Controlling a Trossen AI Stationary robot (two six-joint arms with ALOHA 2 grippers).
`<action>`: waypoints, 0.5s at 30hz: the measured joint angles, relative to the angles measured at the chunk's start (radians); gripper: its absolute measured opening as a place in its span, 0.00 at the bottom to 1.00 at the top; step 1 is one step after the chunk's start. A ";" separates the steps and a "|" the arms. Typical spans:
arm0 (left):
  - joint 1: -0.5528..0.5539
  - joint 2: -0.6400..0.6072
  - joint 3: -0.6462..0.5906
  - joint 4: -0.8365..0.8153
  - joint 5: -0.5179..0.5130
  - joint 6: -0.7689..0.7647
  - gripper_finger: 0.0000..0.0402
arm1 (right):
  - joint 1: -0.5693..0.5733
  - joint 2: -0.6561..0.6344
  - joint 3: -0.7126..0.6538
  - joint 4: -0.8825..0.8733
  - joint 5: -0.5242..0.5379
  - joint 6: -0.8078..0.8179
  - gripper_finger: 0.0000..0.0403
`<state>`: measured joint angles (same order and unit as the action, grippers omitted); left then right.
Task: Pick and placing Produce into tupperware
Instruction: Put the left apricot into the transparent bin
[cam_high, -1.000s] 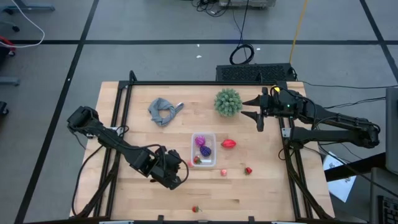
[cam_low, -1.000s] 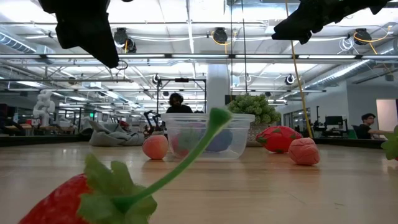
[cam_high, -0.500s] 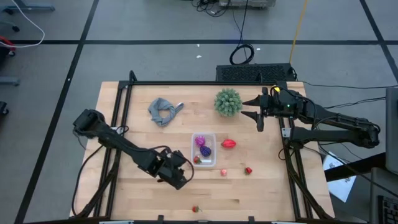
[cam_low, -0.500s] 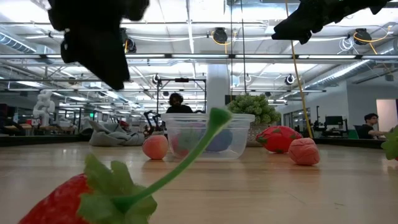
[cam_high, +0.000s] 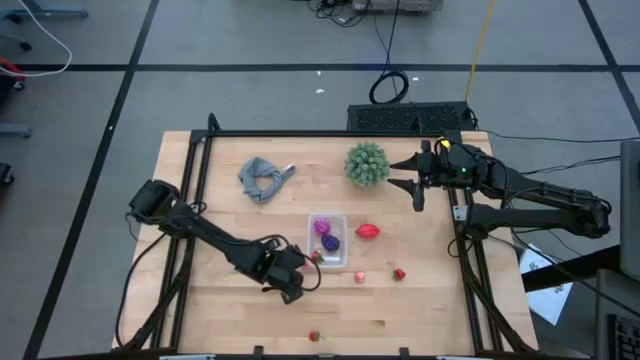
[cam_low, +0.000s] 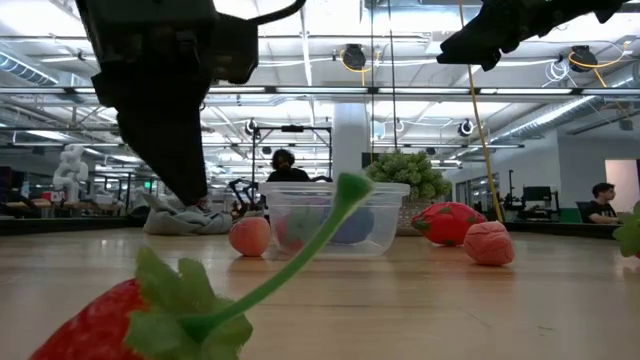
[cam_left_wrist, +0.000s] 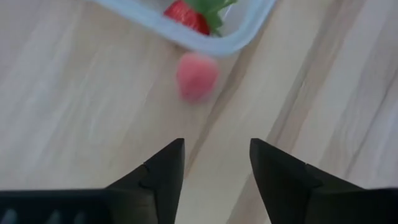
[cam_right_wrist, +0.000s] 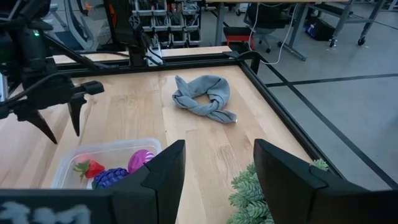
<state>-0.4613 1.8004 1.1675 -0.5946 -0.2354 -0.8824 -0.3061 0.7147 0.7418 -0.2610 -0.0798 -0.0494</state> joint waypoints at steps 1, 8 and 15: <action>-0.003 0.000 0.000 0.007 -0.012 0.020 0.48 | 0.000 0.000 0.000 0.000 0.000 0.000 0.45; -0.005 0.000 0.000 0.028 -0.056 0.092 0.52 | 0.000 0.000 0.000 0.000 0.000 0.000 0.45; 0.008 0.025 0.001 0.068 -0.050 0.102 0.52 | 0.000 0.000 0.000 -0.003 0.000 0.000 0.45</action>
<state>-0.4530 1.8255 1.1681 -0.5264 -0.2859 -0.7802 -0.3061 0.7143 0.7418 -0.2637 -0.0799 -0.0498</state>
